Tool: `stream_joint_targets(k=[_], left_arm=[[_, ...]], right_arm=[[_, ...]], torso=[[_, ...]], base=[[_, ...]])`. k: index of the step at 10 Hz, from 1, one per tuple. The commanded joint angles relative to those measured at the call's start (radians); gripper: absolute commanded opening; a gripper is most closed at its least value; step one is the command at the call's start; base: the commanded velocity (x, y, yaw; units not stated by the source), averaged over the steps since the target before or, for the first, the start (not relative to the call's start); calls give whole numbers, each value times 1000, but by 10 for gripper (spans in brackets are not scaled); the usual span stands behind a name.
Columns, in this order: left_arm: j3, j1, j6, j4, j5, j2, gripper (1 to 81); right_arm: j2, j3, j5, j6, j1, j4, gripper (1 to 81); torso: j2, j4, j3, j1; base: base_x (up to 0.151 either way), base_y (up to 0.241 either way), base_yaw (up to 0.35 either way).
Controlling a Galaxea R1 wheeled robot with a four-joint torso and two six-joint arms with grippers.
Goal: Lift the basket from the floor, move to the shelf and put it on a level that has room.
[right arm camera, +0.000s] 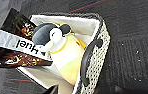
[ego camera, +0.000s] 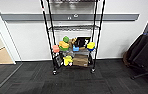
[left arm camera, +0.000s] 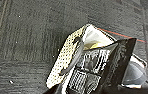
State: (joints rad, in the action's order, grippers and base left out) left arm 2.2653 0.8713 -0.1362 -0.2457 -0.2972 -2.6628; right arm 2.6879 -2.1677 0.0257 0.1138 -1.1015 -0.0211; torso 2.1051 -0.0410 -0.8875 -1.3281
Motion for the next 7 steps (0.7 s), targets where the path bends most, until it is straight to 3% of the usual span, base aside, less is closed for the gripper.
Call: stream_joint_targets(k=[1, 3, 7], left_arm=[[88, -182, 1, 59, -140, -4, 811], [135, -202, 1, 60, -140, -34, 811], [189, -277, 1, 62, -163, -97, 811]], right_arm=[[-17, 17, 43, 3, 105, 21, 811], [-8, 16, 66, 3, 126, 39, 811], [3, 20, 66, 3, 165, 82, 811]], torso=[[99, 0, -94, -64], [147, 0, -122, -94], [280, 0, -247, -178]], base=[[0, 0, 0], [0, 0, 0], [0, 0, 0]])
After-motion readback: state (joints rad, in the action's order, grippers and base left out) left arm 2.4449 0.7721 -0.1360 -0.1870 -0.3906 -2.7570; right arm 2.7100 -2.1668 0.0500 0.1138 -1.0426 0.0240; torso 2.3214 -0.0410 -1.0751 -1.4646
